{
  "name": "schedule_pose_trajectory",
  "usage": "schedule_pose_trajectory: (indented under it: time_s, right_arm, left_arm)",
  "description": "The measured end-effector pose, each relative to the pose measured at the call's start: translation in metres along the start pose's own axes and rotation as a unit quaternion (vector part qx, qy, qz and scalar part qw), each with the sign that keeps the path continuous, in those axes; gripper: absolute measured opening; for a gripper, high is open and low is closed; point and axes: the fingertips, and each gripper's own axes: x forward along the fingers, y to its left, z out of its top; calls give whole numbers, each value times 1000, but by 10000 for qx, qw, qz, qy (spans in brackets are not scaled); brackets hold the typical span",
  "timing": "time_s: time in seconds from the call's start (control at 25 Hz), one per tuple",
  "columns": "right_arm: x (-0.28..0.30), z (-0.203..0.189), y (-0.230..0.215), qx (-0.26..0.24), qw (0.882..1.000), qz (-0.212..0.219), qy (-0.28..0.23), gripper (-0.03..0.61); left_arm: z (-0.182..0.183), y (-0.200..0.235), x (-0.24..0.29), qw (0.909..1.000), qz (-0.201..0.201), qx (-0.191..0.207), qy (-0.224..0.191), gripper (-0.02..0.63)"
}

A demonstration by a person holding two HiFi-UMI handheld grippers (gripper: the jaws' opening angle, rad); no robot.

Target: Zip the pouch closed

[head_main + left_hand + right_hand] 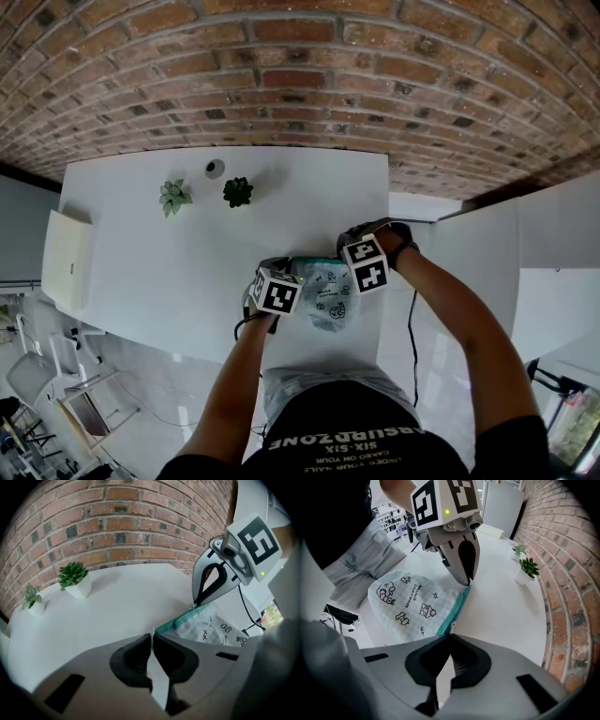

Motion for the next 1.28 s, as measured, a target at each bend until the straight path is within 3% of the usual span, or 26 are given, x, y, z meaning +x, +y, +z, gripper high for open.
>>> schedule_pose_trajectory:
  time_s: [1.28]
  right_arm:
    - [-3,-30,11,202,9996,39,205,-2]
  left_arm:
    - [0,1,0,10000,31,-27,-5,25]
